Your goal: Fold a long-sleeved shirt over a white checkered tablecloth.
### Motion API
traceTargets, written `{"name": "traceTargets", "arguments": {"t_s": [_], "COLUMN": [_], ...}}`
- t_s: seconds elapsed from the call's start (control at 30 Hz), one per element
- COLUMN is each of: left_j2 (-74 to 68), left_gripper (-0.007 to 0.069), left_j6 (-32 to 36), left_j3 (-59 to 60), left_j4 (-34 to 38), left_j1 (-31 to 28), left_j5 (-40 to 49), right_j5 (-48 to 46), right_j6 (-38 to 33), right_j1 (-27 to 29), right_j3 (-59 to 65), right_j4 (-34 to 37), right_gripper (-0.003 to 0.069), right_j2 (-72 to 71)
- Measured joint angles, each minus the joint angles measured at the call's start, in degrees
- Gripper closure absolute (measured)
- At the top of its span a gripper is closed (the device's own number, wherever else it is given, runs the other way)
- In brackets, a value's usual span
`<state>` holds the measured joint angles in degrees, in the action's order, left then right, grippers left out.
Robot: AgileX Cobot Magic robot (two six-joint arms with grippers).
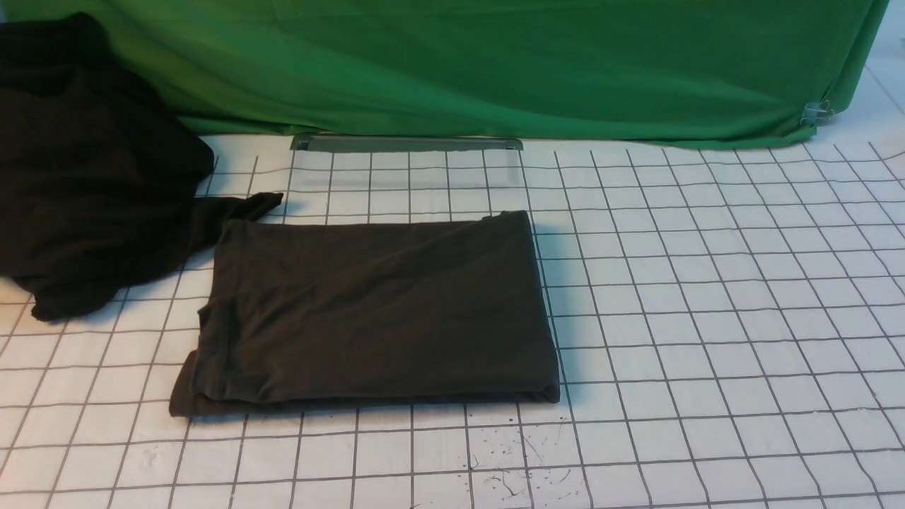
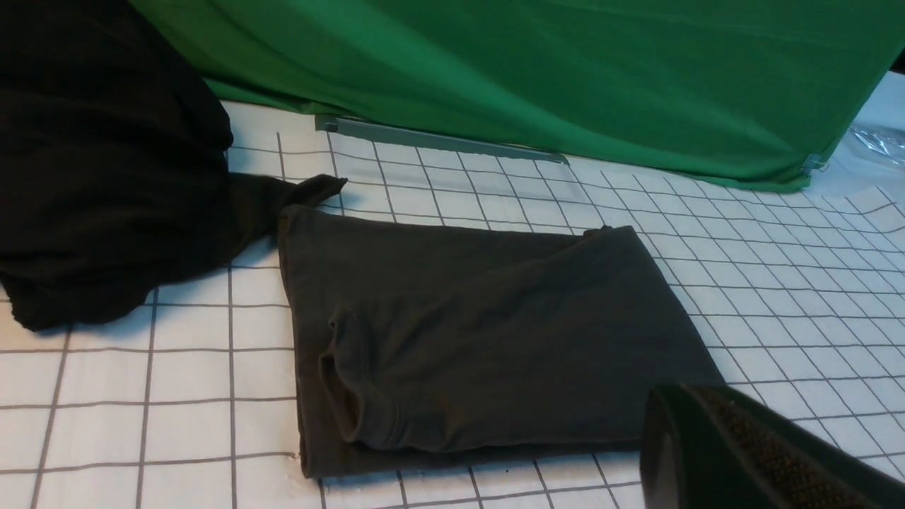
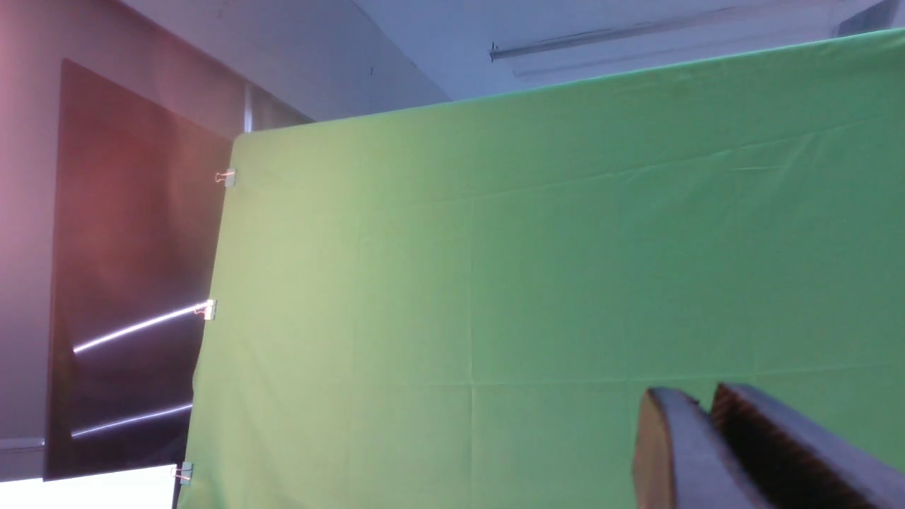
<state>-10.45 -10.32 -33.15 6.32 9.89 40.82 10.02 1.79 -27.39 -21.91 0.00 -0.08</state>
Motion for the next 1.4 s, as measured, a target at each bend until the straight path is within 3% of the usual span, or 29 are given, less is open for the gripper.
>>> {"name": "traceTargets", "arguments": {"t_s": [0.5, 0.73, 0.97, 1.23, 1.4], "left_j2": [0.0, 0.0, 6.2, 10.3, 10.3], "left_gripper": [0.0623, 0.0623, 0.0623, 0.0622, 0.0622], "left_j6": [0.1, 3.9, 17.1, 19.2, 19.3], "left_j3": [0.1, 0.2, 12.3, 31.5, 33.5], "left_j4": [0.0, -1.4, 3.1, -0.2, -1.6], "left_j1": [0.0, 0.0, -6.4, -11.3, -11.3], "left_j5": [-0.4, -1.2, -18.8, -27.1, -27.5], "right_j5": [-0.1, -0.1, -0.2, -0.3, -0.3], "right_j6": [0.1, 0.1, 0.1, 0.1, 0.1], "right_j1": [0.0, 0.0, 0.0, 0.0, 0.0], "right_j3": [0.0, 0.0, 0.0, 0.0, 0.0], "right_j4": [0.0, 0.0, 0.0, 0.0, 0.0], "right_gripper": [0.0547, 0.0535, 0.0519, 0.0501, 0.0490], "right_j2": [0.0, 0.0, 0.0, 0.0, 0.0]}}
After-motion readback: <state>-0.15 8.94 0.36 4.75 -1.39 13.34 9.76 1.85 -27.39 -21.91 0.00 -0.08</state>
